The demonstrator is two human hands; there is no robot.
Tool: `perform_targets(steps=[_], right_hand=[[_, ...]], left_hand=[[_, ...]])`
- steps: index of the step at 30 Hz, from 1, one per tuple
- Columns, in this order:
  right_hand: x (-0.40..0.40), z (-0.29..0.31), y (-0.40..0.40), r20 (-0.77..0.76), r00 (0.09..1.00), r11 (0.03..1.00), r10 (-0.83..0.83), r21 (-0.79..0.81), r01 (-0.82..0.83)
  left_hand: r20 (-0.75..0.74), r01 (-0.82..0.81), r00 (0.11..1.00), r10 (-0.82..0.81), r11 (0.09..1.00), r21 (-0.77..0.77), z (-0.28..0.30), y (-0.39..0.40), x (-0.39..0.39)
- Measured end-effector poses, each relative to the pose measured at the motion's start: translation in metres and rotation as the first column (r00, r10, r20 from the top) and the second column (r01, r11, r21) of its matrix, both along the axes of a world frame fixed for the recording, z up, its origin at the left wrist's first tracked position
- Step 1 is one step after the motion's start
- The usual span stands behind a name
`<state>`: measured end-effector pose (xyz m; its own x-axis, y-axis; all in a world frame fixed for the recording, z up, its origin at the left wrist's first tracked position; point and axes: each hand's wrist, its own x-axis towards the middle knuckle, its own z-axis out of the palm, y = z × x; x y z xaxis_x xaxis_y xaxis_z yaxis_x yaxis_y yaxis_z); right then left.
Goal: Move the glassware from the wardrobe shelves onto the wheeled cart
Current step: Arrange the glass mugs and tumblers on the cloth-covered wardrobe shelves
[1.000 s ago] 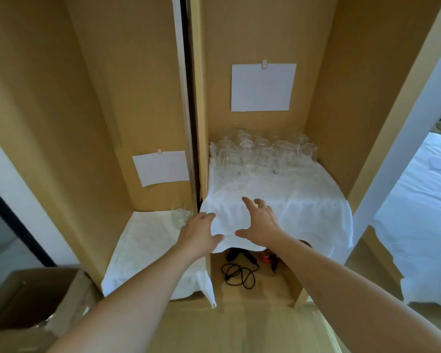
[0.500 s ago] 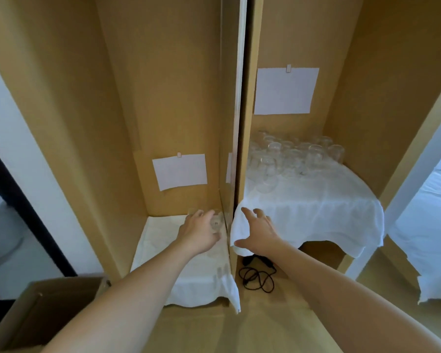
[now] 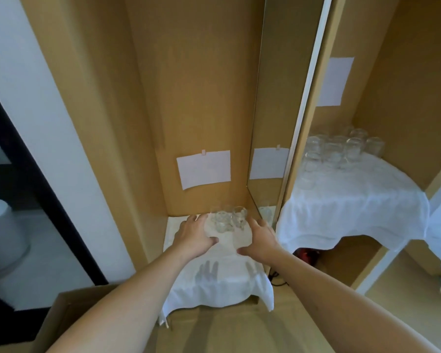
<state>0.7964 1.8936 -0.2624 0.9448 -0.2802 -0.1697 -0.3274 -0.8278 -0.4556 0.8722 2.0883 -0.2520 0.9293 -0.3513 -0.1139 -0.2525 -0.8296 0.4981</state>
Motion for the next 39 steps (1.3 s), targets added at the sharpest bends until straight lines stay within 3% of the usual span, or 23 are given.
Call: perform_targets(steps=[7,19,23,29,39], right_hand=[[0.026,-0.025,0.021,-0.079,0.997,1.0,-0.013,-0.027,0.011],[0.127,-0.102,0.013,-0.213,0.977,0.993,-0.018,0.108,0.042],[0.169,-0.137,0.003,-0.279,0.959,0.978,-0.048,0.181,0.101],[0.225,-0.182,-0.016,-0.37,0.925,0.971,-0.094,0.17,0.166],[0.345,-0.253,-0.034,-0.409,0.874,0.895,-0.262,0.236,0.379]], left_hand=[[-0.058,-0.016,0.998,0.013,0.999,-0.042,-0.018,0.028,0.03],[-0.219,-0.058,0.974,0.051,0.998,-0.024,-0.089,0.014,0.119],[-0.274,-0.045,0.96,0.056,0.998,0.047,-0.112,-0.005,0.17],[-0.34,-0.052,0.938,0.067,0.997,0.054,-0.151,-0.041,0.222],[-0.379,-0.175,0.909,0.173,0.984,0.03,-0.231,-0.075,0.32]])
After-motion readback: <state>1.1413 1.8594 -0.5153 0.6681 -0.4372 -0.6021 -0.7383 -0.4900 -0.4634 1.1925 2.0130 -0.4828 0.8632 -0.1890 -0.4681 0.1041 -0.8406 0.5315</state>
